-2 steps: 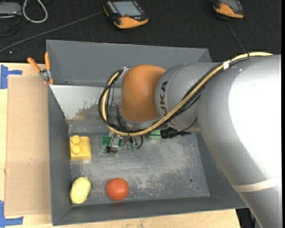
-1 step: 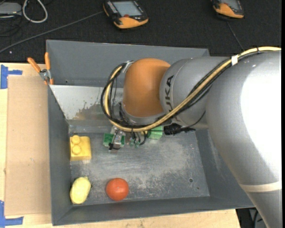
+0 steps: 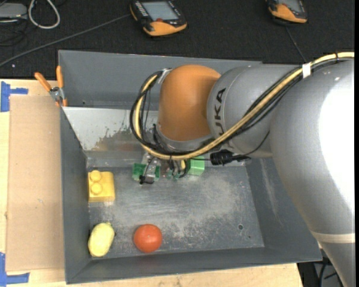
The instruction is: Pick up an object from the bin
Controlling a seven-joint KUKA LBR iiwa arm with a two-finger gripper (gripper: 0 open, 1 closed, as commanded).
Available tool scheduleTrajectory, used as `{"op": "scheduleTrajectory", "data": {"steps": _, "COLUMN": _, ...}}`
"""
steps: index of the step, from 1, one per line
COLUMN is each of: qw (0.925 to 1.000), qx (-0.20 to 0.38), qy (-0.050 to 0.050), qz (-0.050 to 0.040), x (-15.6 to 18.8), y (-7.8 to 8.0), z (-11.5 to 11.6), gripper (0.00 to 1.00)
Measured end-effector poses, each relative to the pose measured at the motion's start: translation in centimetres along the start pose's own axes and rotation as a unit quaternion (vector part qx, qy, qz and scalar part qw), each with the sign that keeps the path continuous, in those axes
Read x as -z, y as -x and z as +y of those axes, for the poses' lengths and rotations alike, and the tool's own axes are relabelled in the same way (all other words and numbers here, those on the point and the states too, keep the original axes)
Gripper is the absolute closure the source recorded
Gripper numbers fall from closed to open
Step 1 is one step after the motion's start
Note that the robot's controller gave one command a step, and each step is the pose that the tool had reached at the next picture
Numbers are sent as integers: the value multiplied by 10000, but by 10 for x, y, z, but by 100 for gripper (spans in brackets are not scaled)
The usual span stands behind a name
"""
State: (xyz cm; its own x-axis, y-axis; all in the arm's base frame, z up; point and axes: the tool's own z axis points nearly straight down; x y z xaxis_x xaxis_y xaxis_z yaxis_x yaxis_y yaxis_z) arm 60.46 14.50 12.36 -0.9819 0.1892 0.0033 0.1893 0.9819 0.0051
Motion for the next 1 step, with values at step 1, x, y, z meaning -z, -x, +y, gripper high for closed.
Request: {"op": "scheduleTrajectory", "data": {"steps": 1, "qw": 10000, "qx": -1, "qy": -5, "qz": 19, "x": 40, "y": -1, "z": 0, "gripper": 100}}
